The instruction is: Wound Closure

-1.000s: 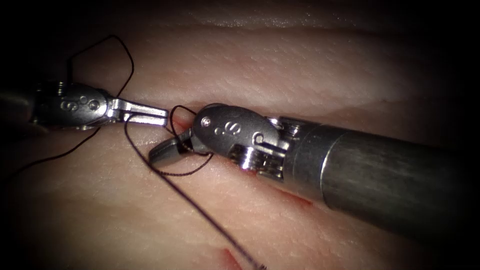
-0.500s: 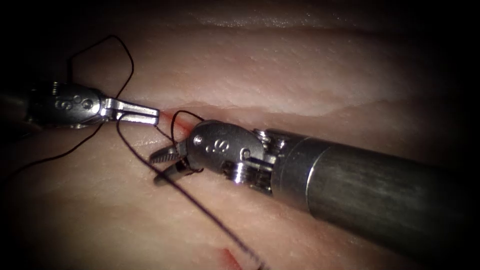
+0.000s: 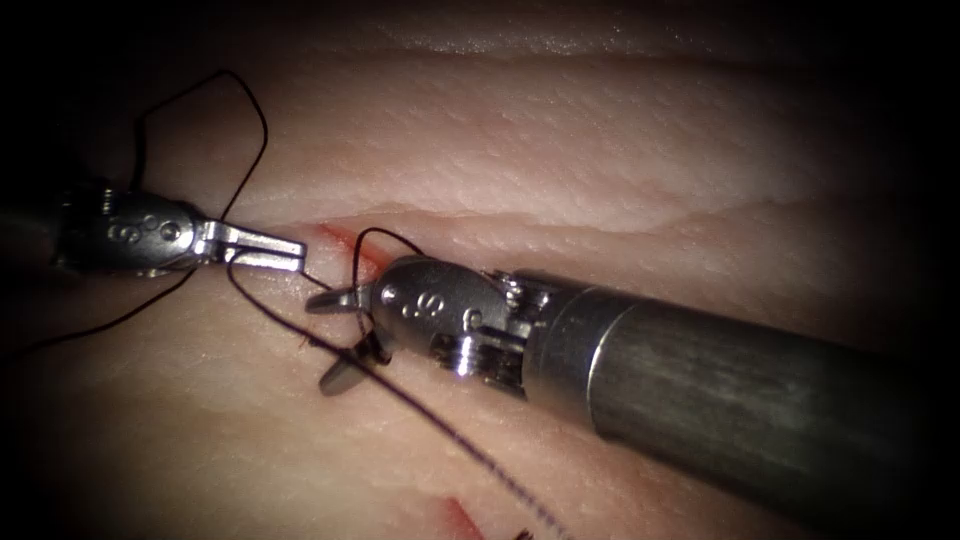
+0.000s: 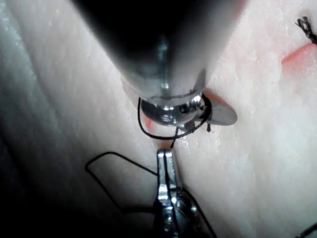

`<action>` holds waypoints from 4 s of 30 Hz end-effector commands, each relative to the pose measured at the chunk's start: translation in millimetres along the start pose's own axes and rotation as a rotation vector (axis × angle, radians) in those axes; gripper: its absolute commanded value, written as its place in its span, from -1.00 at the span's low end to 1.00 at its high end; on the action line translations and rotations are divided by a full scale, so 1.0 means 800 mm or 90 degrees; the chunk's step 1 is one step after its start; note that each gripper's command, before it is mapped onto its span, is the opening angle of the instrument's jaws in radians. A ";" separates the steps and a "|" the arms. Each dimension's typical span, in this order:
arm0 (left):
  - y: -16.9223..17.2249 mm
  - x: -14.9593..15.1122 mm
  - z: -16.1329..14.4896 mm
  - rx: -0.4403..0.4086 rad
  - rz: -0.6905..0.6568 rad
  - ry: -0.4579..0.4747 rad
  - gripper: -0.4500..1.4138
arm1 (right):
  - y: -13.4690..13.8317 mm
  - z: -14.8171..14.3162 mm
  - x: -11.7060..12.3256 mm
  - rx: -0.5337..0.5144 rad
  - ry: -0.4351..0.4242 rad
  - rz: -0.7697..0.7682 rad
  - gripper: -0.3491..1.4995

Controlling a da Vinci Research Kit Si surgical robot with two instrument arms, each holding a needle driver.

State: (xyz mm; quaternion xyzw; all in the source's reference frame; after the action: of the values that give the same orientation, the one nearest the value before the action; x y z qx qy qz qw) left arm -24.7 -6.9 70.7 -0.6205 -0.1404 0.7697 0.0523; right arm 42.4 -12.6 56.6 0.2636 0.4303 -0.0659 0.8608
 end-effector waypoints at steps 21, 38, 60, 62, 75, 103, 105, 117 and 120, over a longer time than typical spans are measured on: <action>0.0066 0.0008 -0.0002 0.002 -0.001 -0.008 -1.00 | 0.0032 -0.0054 0.0009 -0.036 0.117 0.050 -1.00; 0.0168 0.0093 -0.0043 -0.015 0.025 -0.048 -1.00 | 0.0049 -0.0106 -0.0044 -0.070 0.183 0.093 -1.00; 0.0262 0.0122 -0.0091 -0.030 0.041 -0.088 -1.00 | 0.0080 -0.0129 -0.0072 -0.075 0.181 0.103 -1.00; 0.0268 0.0119 -0.0089 -0.030 0.043 -0.091 -1.00 | 0.0081 -0.0131 -0.0075 -0.076 0.179 0.103 -1.00; 0.0322 0.0111 -0.0088 -0.063 0.055 -0.107 -1.00 | 0.0087 -0.0127 -0.0089 -0.087 0.172 0.104 -1.00; 0.0349 0.0079 -0.0111 -0.086 0.018 -0.108 -1.00 | 0.0095 -0.0116 -0.0113 -0.113 0.161 0.109 -1.00; 0.0350 0.0077 -0.0117 -0.088 0.015 -0.108 -1.00 | 0.0096 -0.0117 -0.0114 -0.115 0.160 0.111 -1.00; 0.0326 0.0117 -0.0107 -0.076 0.011 -0.099 -1.00 | 0.0081 -0.0113 -0.0102 -0.114 0.184 0.115 -0.44; 0.0303 0.0152 -0.0089 -0.071 0.031 -0.091 -1.00 | 0.0075 -0.0118 -0.0090 -0.123 0.202 0.129 0.02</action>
State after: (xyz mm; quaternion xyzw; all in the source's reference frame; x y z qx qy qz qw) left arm -18.3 -25.0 50.0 -0.5699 -0.1710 0.8037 -0.0118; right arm 32.4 -4.1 59.8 0.2291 0.5350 0.1097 0.8058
